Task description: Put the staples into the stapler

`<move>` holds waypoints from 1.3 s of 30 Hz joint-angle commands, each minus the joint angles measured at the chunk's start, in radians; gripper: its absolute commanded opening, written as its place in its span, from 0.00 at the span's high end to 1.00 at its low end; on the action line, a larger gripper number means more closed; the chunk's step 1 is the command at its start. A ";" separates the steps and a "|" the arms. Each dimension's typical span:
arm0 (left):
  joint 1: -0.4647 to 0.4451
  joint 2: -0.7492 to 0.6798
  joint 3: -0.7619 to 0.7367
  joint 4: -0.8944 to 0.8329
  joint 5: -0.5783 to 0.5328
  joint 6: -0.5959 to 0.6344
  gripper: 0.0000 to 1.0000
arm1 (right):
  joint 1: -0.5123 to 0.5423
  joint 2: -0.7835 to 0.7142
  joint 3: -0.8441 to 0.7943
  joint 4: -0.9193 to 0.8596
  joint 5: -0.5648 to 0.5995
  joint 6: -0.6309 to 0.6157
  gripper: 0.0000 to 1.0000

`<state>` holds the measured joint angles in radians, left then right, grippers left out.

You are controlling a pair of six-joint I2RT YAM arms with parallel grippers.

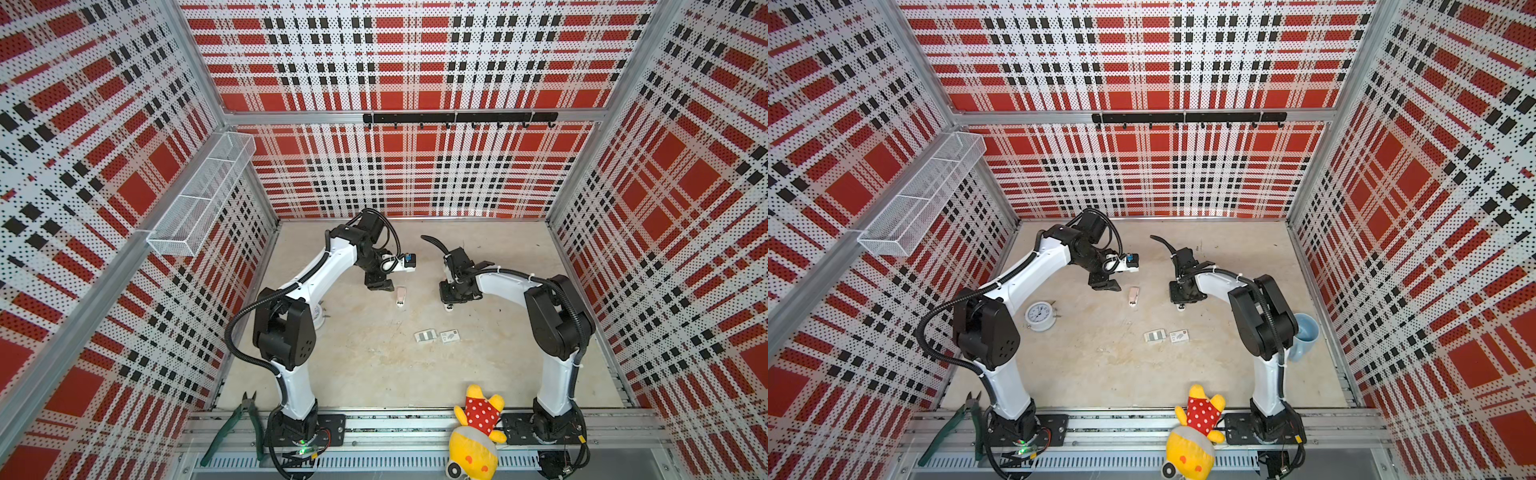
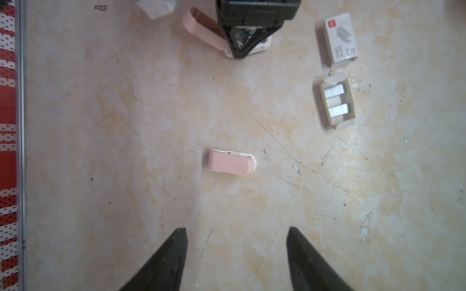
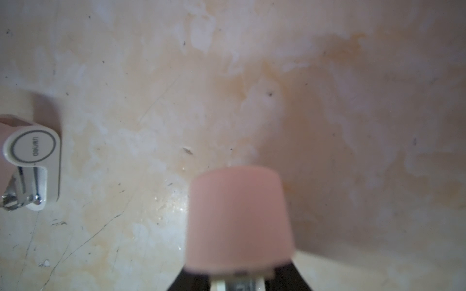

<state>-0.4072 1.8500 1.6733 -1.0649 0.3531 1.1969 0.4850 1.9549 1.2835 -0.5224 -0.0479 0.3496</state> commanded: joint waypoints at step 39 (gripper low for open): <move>-0.098 0.080 -0.137 0.192 -0.328 0.848 0.35 | -0.147 -0.695 -0.327 -0.126 -0.239 -0.041 0.48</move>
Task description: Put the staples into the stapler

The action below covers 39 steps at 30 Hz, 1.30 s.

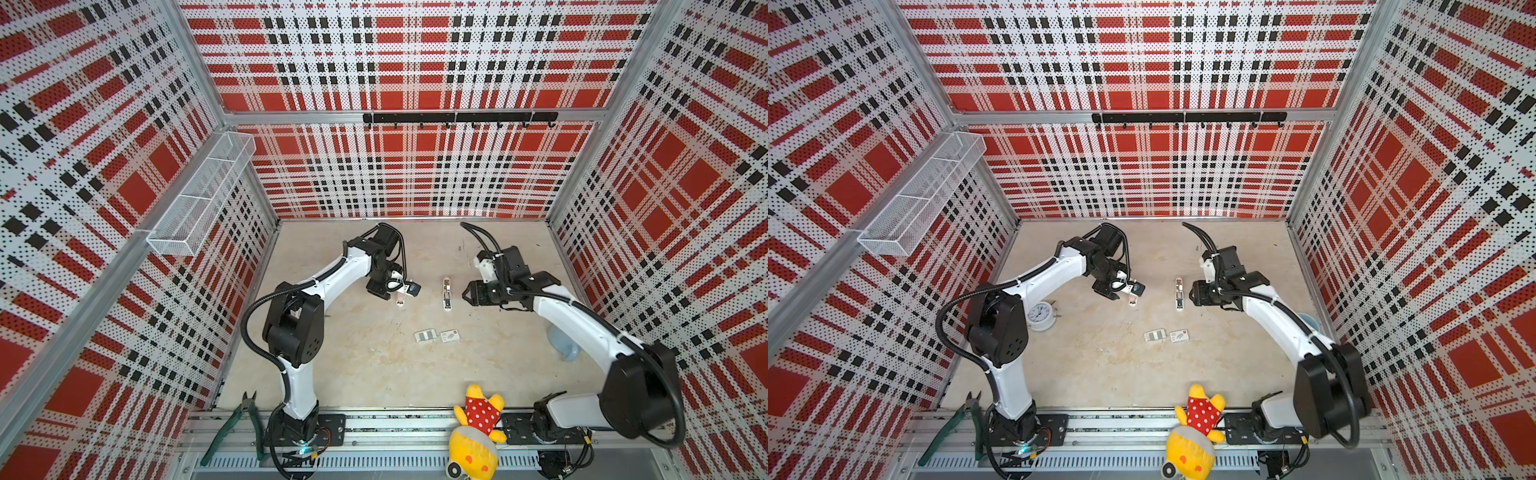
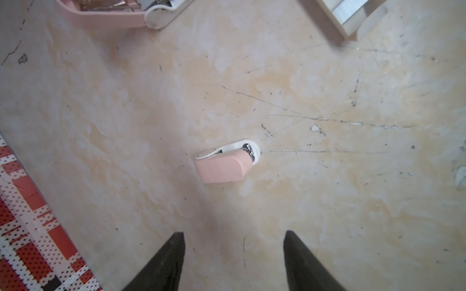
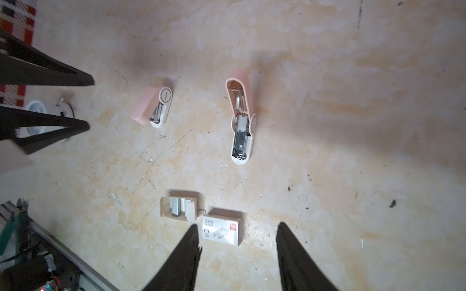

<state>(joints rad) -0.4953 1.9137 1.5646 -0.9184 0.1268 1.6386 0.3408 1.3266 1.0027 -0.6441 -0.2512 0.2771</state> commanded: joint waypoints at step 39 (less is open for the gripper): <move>-0.040 0.146 -0.013 0.121 -0.116 0.974 0.36 | -0.050 -0.180 -0.312 0.144 -0.069 0.128 0.49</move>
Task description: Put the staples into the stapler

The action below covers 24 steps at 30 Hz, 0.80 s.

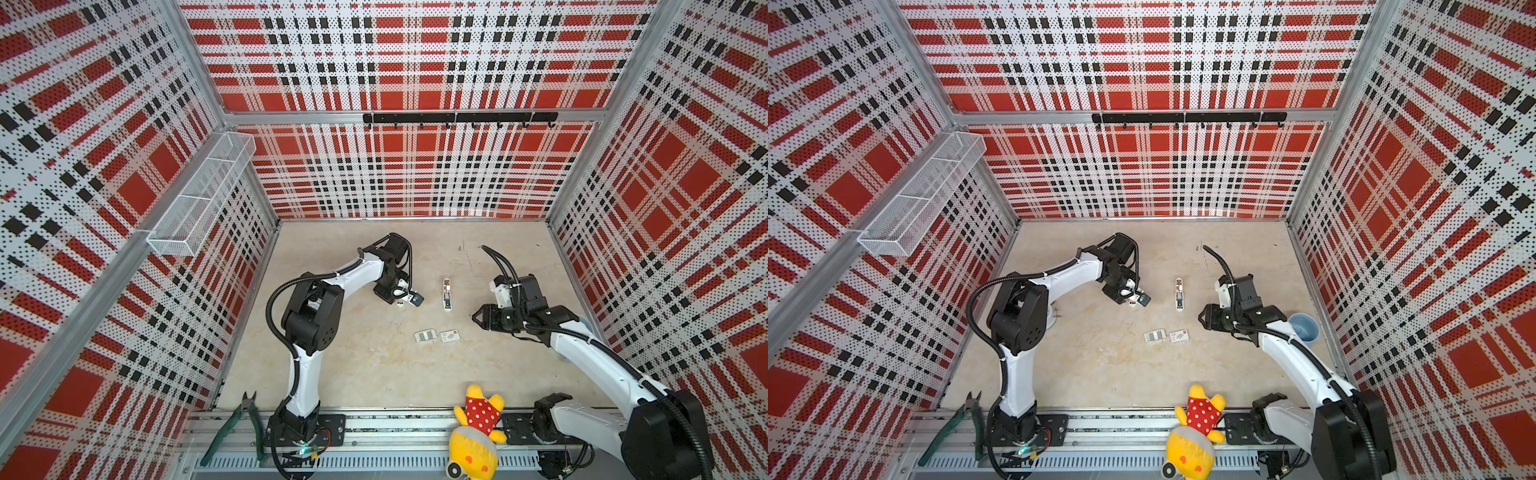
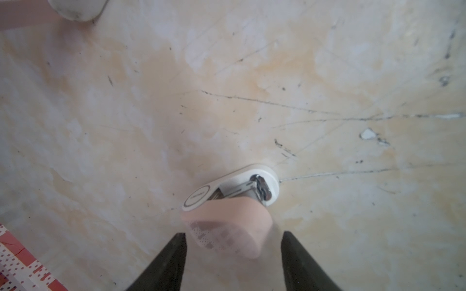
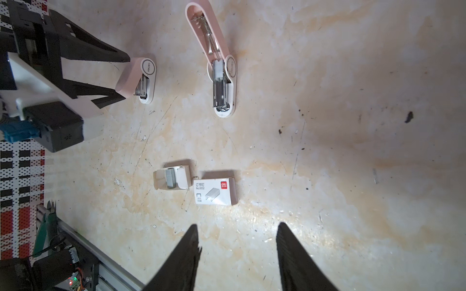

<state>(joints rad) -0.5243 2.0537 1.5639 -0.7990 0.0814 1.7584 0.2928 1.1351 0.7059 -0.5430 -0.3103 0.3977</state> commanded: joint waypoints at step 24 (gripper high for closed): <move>-0.040 0.008 -0.079 0.049 -0.137 0.844 0.51 | -0.010 0.022 -0.069 0.106 -0.030 0.017 0.53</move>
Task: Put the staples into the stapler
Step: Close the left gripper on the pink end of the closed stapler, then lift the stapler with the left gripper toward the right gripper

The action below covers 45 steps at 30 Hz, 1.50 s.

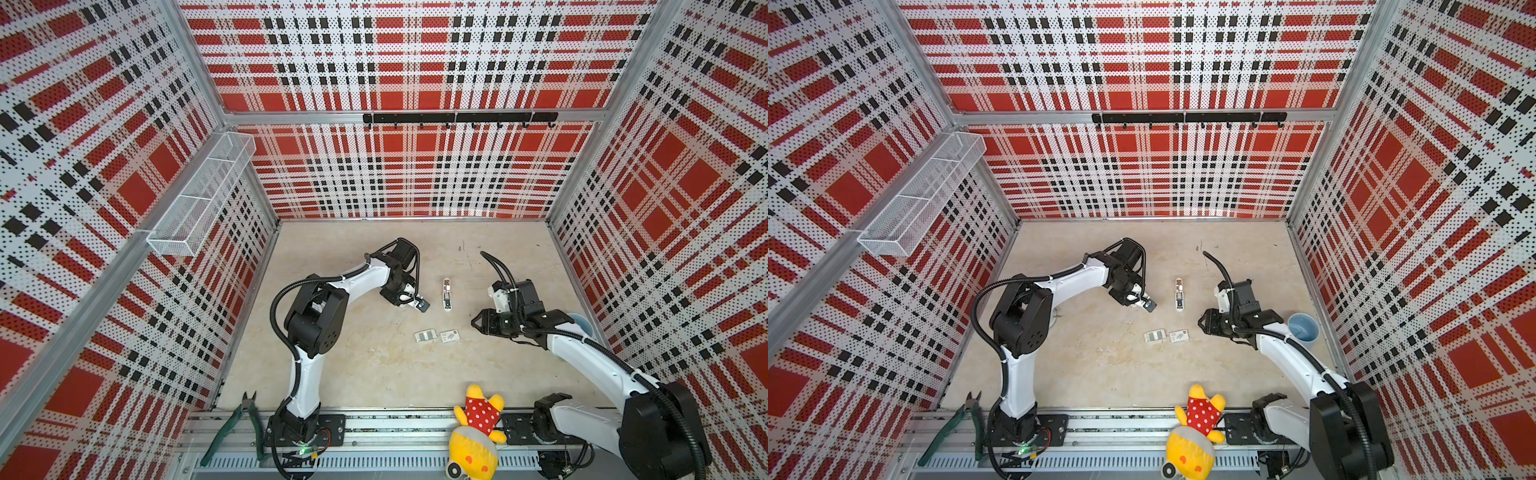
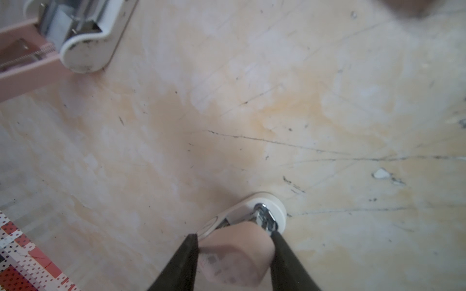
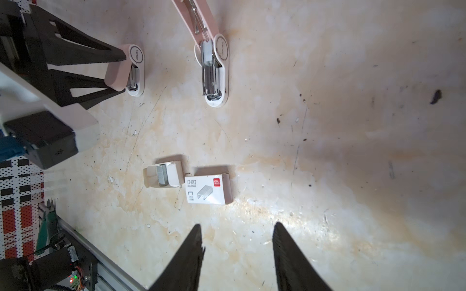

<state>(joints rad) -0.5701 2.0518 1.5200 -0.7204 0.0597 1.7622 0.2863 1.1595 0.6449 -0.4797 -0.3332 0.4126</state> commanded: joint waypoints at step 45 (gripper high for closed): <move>0.001 -0.055 -0.007 -0.045 -0.125 0.654 0.77 | -0.003 0.023 -0.012 0.085 -0.024 0.025 0.57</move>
<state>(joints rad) -0.5655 2.0426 1.5135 -0.7486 0.0185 1.7660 0.2855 1.1881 0.6392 -0.4282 -0.3531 0.4381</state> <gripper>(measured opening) 0.270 0.428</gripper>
